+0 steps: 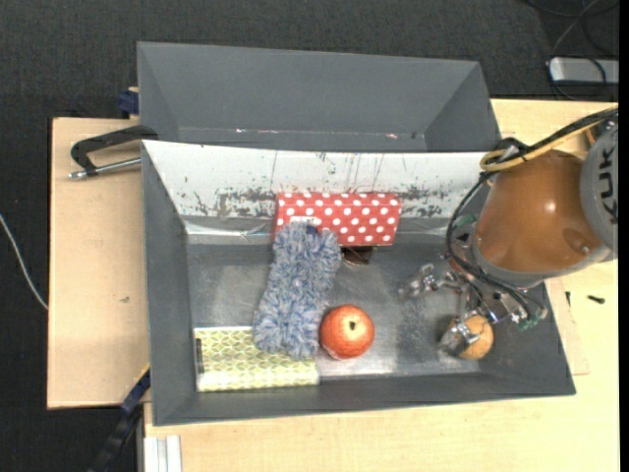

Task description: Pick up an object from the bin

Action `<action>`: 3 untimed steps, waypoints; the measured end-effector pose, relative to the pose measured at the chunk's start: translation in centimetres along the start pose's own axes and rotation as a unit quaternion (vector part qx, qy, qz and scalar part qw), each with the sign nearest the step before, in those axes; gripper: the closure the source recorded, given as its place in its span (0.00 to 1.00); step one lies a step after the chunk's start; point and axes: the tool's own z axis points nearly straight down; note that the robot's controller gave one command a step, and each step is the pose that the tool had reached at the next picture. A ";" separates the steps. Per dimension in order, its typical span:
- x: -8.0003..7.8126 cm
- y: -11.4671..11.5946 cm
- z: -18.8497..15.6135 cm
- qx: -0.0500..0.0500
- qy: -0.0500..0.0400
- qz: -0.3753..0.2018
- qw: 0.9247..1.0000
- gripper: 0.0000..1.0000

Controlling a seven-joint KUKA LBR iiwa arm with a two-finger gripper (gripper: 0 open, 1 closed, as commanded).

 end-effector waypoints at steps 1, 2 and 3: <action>-3.6 4.2 0.1 0.001 -0.001 -0.061 0.998 0.00; -4.4 6.2 2.0 -0.002 0.000 -0.046 0.999 0.00; -5.1 8.3 2.6 0.000 0.001 -0.116 0.993 0.00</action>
Offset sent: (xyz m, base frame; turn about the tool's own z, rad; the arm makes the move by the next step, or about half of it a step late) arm 0.0138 0.0617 -0.0284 -0.0629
